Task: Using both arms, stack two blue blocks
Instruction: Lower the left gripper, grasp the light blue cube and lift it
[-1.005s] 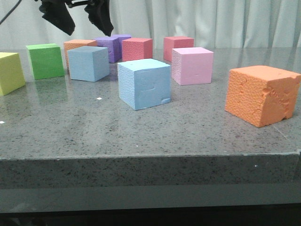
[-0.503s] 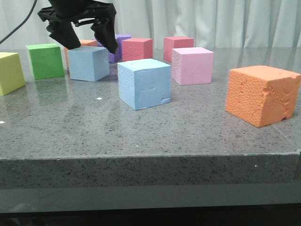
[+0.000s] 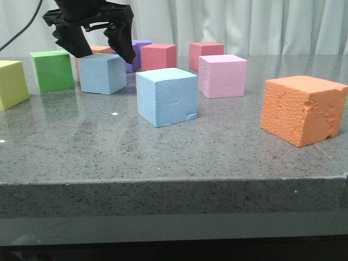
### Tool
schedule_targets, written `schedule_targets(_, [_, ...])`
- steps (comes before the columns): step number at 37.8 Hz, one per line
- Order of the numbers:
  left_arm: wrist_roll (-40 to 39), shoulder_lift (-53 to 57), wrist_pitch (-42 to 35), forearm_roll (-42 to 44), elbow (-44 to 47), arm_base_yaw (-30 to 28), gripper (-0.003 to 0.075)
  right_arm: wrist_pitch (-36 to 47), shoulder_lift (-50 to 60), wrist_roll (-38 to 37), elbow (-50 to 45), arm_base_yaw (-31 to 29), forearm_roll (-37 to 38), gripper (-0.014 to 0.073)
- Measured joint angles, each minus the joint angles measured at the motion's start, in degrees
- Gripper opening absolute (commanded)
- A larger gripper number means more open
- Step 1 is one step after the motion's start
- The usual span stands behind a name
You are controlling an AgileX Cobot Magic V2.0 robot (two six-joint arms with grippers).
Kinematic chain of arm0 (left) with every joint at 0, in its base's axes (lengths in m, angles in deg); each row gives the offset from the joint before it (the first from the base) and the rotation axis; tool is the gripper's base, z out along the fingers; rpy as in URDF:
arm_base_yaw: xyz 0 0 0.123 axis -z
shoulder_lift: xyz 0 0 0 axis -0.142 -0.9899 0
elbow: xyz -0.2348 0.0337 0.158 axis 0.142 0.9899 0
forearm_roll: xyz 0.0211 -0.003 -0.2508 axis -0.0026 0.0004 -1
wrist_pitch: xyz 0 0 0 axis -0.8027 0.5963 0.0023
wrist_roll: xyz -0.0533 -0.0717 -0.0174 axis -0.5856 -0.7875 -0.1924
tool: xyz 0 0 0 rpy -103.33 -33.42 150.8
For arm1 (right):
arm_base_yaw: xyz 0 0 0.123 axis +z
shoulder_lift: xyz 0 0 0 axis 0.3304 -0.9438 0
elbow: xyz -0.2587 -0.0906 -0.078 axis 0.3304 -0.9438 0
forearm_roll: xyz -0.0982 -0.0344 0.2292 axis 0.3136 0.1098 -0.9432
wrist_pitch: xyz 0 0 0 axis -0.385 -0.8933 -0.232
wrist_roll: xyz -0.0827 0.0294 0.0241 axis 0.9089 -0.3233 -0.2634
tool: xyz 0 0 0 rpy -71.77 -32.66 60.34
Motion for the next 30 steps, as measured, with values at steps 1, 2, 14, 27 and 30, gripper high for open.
schedule_targets(1, [0.00,0.00,0.00,0.00,0.00,0.00,0.0615,0.00,0.00,0.00,0.00,0.00,0.00,-0.0067])
schedule_targets(2, [0.00,0.00,0.00,0.00,0.00,0.00,0.0610,0.00,0.00,0.00,0.00,0.00,0.00,-0.0067])
schedule_targets(14, [0.00,0.00,0.00,0.22,0.00,0.00,0.0414,0.00,0.00,0.00,0.00,0.00,0.00,-0.0067])
schedule_targets(27, [0.00,0.00,0.00,0.31,-0.28,0.00,0.0322,0.00,0.00,0.00,0.00,0.00,0.00,-0.0067])
schedule_targets(30, [0.00,0.00,0.44,0.31,-0.72,0.00,0.0321,0.00,0.00,0.00,0.00,0.00,0.00,-0.0067])
